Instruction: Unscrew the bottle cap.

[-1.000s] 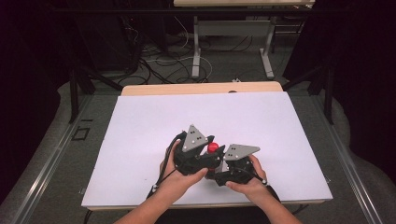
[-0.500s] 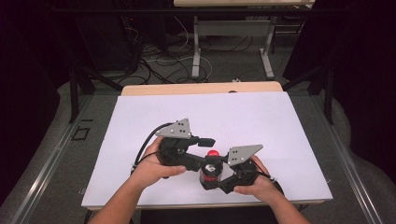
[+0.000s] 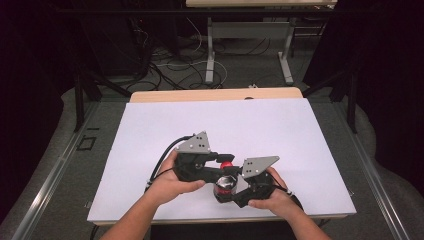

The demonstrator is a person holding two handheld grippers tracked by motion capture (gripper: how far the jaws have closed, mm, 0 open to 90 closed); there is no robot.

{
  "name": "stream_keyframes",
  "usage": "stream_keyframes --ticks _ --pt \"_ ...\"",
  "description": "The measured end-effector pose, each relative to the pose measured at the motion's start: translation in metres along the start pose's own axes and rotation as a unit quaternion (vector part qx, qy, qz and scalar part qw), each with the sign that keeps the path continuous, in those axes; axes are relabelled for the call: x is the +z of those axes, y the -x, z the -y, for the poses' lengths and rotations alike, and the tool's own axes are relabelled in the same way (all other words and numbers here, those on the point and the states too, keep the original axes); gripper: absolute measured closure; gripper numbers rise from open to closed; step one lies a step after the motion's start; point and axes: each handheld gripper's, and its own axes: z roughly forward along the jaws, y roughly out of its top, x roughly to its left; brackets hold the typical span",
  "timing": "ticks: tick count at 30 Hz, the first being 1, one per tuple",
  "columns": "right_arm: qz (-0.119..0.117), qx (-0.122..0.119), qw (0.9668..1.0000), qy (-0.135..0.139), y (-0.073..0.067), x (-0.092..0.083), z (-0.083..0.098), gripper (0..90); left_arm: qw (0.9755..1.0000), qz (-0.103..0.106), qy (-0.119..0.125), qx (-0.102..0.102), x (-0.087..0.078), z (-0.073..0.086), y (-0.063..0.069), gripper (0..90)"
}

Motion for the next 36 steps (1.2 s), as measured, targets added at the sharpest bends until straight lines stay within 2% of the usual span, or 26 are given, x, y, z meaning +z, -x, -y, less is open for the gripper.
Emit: stream_keyframes --ticks 2,3,4,6,7,8,9,10,11,12,14,15,17,18,21,23,24,25,26,27,28,30,31,32,34,36 --pt "0.019 0.011 0.9997 -0.002 0.001 0.0 -0.001 29.0 0.9991 -0.039 0.01 -0.009 0.004 0.0 0.004 61.9" --pt "0.032 0.018 0.9993 -0.003 0.001 0.0 -0.001 29.0 0.9991 -0.039 0.01 -0.009 0.004 0.0 0.004 61.9" --pt "0.046 0.027 0.9986 0.004 0.001 0.001 -0.001 29.0 0.996 -0.082 0.023 -0.027 0.008 0.001 0.01 61.9" --pt "0.073 0.034 0.9967 0.002 0.001 0.002 -0.001 29.0 0.9911 -0.125 0.028 -0.037 0.014 0.001 0.016 62.0" --pt "0.084 0.041 0.9956 -0.004 0.001 0.002 -0.001 29.0 0.989 -0.139 0.028 -0.042 0.017 0.001 0.018 61.9" --pt "0.098 0.048 0.994 -0.002 0.0 0.003 -0.001 29.0 0.989 -0.139 0.028 -0.042 0.017 0.001 0.018 62.0" --pt "0.112 0.045 0.9927 -0.004 0.001 0.004 0.0 29.0 0.983 -0.171 0.029 -0.061 0.022 0.0 0.02 61.9" --pt "0.125 0.047 0.991 -0.014 0.0 0.004 0.0 29.0 0.9811 -0.18 0.025 -0.065 0.024 0.0 0.021 61.9" --pt "0.139 0.05 0.989 -0.011 0.0 0.006 0.0 29.0 0.9792 -0.188 0.029 -0.07 0.026 0.0 0.021 61.9" --pt "0.139 0.05 0.989 -0.011 0.0 0.006 0.0 29.0 0.9792 -0.188 0.029 -0.07 0.026 0.0 0.021 61.9" --pt "0.151 0.058 0.9868 -0.013 0.001 0.007 0.001 29.0 0.9782 -0.192 0.026 -0.073 0.029 -0.001 0.021 61.8" --pt "0.147 0.057 0.9875 -0.012 0.002 0.007 0.002 29.0 0.9782 -0.193 0.026 -0.072 0.029 -0.001 0.021 61.8" --pt "0.144 0.058 0.9878 -0.013 0.002 0.006 0.003 28.9 0.9798 -0.189 0.024 -0.061 0.03 0.0 0.02 60.9" --pt "0.136 0.055 0.9892 -0.012 0.003 0.005 0.003 28.9 0.9804 -0.188 0.016 -0.056 0.03 -0.001 0.019 59.6" --pt "0.119 0.048 0.9917 -0.004 0.004 0.004 0.003 28.9 0.985 -0.161 0.019 -0.06 0.025 -0.002 0.015 54.1" --pt "0.119 0.045 0.9918 -0.003 0.004 0.003 0.002 28.9 0.9879 -0.145 0.024 -0.049 0.018 -0.003 0.012 51.7" --pt "0.103 0.044 0.9937 -0.006 0.004 0.001 0.001 28.9 0.9889 -0.137 0.031 -0.049 0.014 -0.004 0.009 45.5" --pt "0.096 0.042 0.9945 -0.005 0.004 0.0 0.002 28.9 0.9932 -0.103 0.033 -0.042 0.007 -0.006 0.004 44.1" --pt "0.09 0.041 0.9951 0.001 0.005 0.0 0.002 28.9 0.9932 -0.103 0.033 -0.042 0.007 -0.006 0.004 43.3" --pt "0.08 0.036 0.9961 -0.004 0.005 -0.002 0.001 28.9 0.9971 -0.053 0.038 -0.04 0.0 -0.007 -0.001 42.2" --pt "0.069 0.037 0.9969 0.001 0.005 -0.002 0.001 28.9 0.9983 -0.023 0.042 -0.035 -0.003 -0.008 -0.004 41.2" --pt "0.041 0.032 0.9987 0.003 0.005 -0.005 0.001 28.9 0.9983 0.024 0.049 -0.018 -0.009 -0.007 -0.01 41.2" --pt "0.033 0.029 0.999 0.004 0.005 -0.005 0.0 28.9 0.9969 0.054 0.052 -0.023 -0.01 -0.006 -0.012 42.4" --pt "0.019 0.022 0.9995 0.007 0.005 -0.006 -0.001 28.9 0.9956 0.072 0.055 -0.024 -0.011 -0.005 -0.015 42.6" --pt "0.005 0.013 0.9999 0.011 0.002 -0.005 -0.002 28.9 0.9938 0.096 0.055 -0.015 -0.011 -0.003 -0.016 44.4" --pt "-0.001 0.007 0.9999 0.012 0.001 -0.004 -0.002 28.9 0.9937 0.1 0.05 -0.012 -0.01 -0.002 -0.016 45.5"
